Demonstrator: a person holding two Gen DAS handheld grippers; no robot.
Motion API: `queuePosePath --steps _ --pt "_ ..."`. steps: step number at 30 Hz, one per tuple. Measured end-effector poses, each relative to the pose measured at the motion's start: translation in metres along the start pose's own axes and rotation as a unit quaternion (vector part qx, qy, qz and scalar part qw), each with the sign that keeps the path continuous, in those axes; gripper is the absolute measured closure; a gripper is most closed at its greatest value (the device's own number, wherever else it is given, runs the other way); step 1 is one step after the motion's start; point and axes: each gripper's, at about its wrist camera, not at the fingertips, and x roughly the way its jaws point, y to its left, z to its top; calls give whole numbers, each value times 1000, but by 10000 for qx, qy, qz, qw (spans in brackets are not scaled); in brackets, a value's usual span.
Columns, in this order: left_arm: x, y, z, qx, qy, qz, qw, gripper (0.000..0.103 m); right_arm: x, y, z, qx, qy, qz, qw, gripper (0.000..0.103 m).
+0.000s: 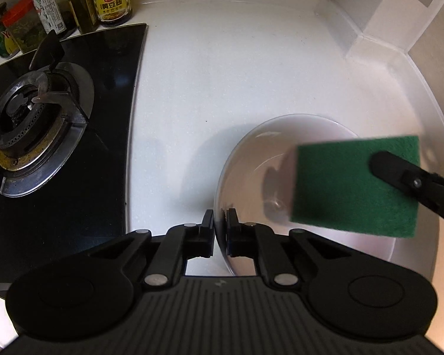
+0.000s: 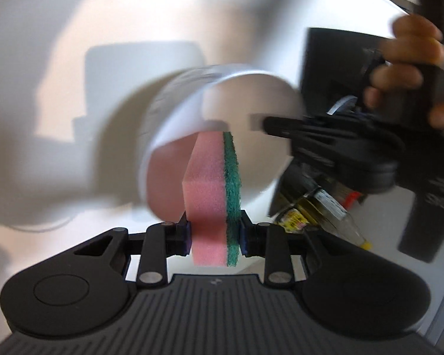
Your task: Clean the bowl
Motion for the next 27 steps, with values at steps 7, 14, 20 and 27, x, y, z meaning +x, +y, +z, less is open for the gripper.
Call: queuePosePath --steps 7,14,20,27 --pt "2 -4 7 105 12 -121 9999 93 -25 -50 -3 1882 -467 1715 9659 77" --pt "4 -9 9 209 -35 -111 9997 88 -9 -102 -39 4764 -1126 3164 8126 77" --pt "7 -11 13 300 -76 -37 9995 85 20 -98 -82 7096 -1267 3474 5997 77" --pt "6 6 15 -175 171 -224 9995 88 34 -57 -115 8521 -1280 3334 3827 77"
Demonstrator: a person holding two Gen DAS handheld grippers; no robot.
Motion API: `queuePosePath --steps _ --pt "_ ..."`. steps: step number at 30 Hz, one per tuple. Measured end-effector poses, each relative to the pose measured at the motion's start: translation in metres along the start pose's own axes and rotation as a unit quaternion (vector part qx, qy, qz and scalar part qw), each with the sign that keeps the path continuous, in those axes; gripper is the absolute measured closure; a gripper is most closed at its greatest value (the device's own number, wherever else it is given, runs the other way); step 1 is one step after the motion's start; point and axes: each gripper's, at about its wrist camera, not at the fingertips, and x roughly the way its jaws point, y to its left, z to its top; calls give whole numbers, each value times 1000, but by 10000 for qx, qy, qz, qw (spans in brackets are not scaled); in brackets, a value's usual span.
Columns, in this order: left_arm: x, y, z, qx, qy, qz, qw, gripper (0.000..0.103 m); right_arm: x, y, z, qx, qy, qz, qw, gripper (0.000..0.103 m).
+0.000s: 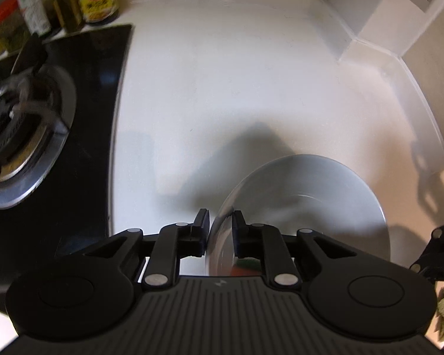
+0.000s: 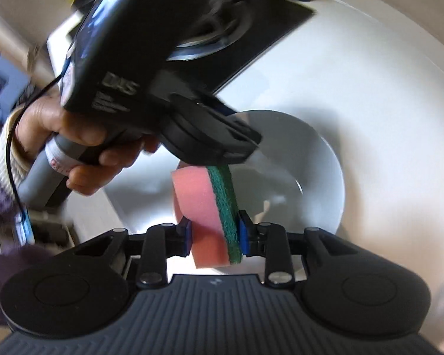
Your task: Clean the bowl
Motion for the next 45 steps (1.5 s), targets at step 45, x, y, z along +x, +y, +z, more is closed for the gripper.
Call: queuePosePath --steps 45 --pt "-14 25 -21 709 -127 119 9973 97 50 37 -84 -9188 355 -3011 2526 77"
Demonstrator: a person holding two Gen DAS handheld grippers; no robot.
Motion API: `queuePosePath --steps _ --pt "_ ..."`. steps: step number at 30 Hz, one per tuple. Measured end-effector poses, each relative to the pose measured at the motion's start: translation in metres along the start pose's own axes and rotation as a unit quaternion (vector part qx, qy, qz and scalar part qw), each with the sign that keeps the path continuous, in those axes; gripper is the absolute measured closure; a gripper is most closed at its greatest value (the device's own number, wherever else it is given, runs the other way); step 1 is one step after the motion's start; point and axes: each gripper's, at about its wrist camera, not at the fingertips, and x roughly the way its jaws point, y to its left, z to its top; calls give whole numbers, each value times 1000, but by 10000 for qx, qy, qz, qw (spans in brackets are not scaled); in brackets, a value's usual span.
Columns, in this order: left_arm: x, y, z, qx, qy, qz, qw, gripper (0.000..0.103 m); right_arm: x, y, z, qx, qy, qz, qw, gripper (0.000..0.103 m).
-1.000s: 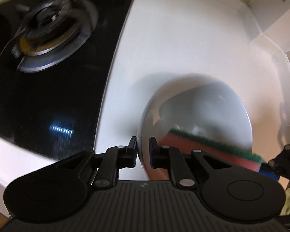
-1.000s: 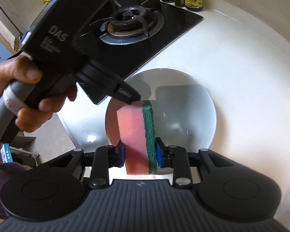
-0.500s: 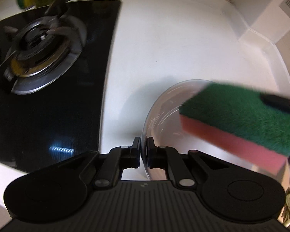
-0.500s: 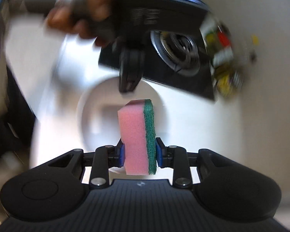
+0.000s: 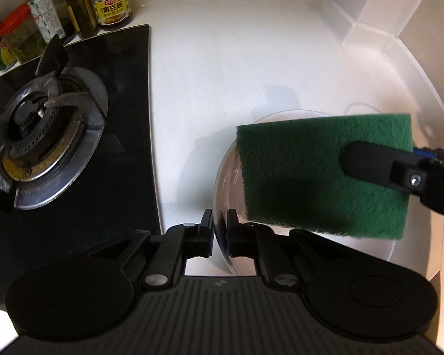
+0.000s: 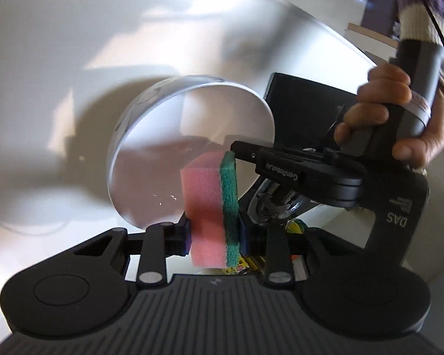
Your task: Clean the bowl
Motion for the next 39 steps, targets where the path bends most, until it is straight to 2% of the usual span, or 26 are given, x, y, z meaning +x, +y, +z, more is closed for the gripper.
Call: queuePosePath --steps 4,13,14,18,21,25,28,31,33,34,36,37,39 --pt "1 1 1 123 -2 -21 9999 97 1 -2 -1 -101 249 201 9994 76" --pt "1 1 0 149 -48 -16 9999 97 -2 -5 5 -120 508 772 9956 76" --pt "0 2 -1 140 -57 -19 9999 97 -3 -6 6 -92 500 1079 9929 76" --pt "0 1 -1 120 -86 -28 9999 97 -9 -6 9 128 445 1534 9871 76" --pt "0 1 -1 100 -82 -97 9999 97 -6 -20 15 672 455 1954 9774 76" --pt "1 -3 0 100 -95 -167 9998 96 5 -53 16 1686 328 2644 9490 76" --pt "1 -6 -1 105 -136 -119 9998 95 9 -77 4 2666 150 3163 9103 76" --pt "1 -8 1 73 -156 -110 9998 94 15 -92 -10 3498 51 3479 8698 76" --pt "1 -10 1 91 -170 -61 9998 93 21 -101 -22 4151 -25 3679 8321 76" --pt "1 -12 1 103 -180 -25 9998 93 21 -103 -26 4361 -61 3733 8188 76" --pt "1 -14 1 116 -189 18 9998 93 29 -111 -44 5208 -182 3919 7582 76" --pt "2 -14 1 102 -190 23 9998 93 31 -114 -48 5409 -209 3963 7416 76" --pt "2 -14 1 88 -189 20 9998 93 40 -116 -67 6137 -340 4063 6761 76"
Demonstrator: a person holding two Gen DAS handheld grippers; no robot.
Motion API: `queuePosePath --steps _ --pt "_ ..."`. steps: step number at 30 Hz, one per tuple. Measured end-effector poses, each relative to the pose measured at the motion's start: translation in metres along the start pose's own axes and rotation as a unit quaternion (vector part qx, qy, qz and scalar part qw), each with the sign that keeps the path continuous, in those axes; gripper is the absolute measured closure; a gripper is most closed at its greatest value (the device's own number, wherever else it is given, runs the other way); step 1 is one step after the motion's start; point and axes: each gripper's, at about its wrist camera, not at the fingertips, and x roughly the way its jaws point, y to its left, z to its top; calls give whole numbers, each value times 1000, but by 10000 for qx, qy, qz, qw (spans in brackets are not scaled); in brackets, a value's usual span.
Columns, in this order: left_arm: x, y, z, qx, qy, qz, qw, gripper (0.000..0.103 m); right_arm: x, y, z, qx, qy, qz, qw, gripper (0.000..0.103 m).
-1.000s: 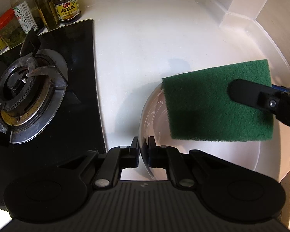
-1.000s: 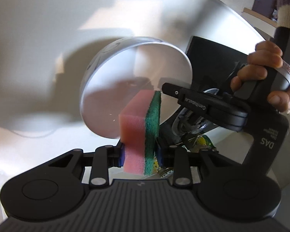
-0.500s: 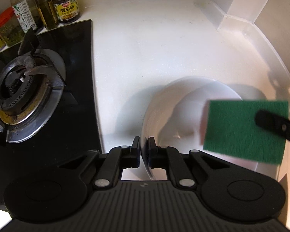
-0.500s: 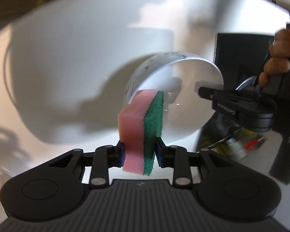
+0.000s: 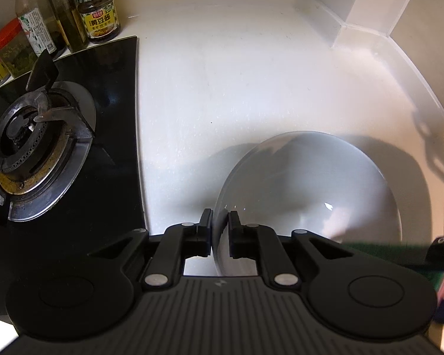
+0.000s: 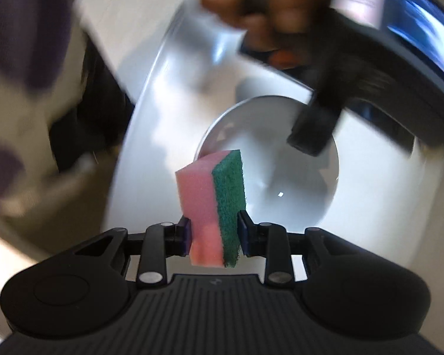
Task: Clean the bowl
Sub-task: 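Lift the sponge out of the bowl with the right gripper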
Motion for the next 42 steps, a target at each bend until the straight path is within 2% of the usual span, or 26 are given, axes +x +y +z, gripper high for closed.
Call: queuePosePath --steps 2,4,6,13,19,20,21,25,28,29,32,33,35,38,40,42 --pt "0 0 0 -14 3 -3 10000 93 -3 -16 -3 648 -265 256 9972 76" --pt "0 0 0 -31 5 8 10000 93 -4 -26 -6 1046 -476 393 9926 76" --pt "0 0 0 -40 0 23 10000 93 -4 -39 -12 1605 -751 571 9825 76" --pt "0 3 0 -219 28 -15 9998 93 1 -48 -29 2665 -1375 607 9521 76" --pt "0 6 1 -414 65 -63 9991 93 4 -43 -56 3746 -1910 616 9052 75" --pt "1 7 0 -430 65 -61 9990 93 6 -44 -60 3972 -2012 636 8931 75" --pt "0 7 0 -427 61 -38 9991 93 7 -43 -59 4029 -2032 562 8906 75" --pt "0 7 -2 -465 73 -8 9989 93 9 -37 -52 3669 -2069 327 9064 73" --pt "0 9 -3 -506 74 -5 9987 94 10 -28 -39 3075 -1864 5 9331 73" --pt "0 10 -4 -542 68 -27 9985 94 12 -28 -37 3006 -1862 1 9354 73" --pt "-1 15 -6 -699 40 -113 9975 94 12 -30 -38 2953 -1982 -91 9346 76" --pt "-1 16 -7 -744 26 -130 9971 94 11 -28 -38 2827 -1970 -252 9384 76" --pt "-2 17 -8 -775 -2 -137 9969 95 5 -25 -44 2703 -2009 -256 9412 76" --pt "-3 17 -10 -812 -15 -122 9966 95 -11 -28 -60 2741 -2147 -217 9372 76" --pt "-3 17 -11 -843 -8 -117 9964 96 -28 -34 -72 2688 -2286 -399 9348 76" --pt "-4 17 -13 -885 2 -117 9960 96 -48 -50 -85 2658 -2372 -810 9309 76"
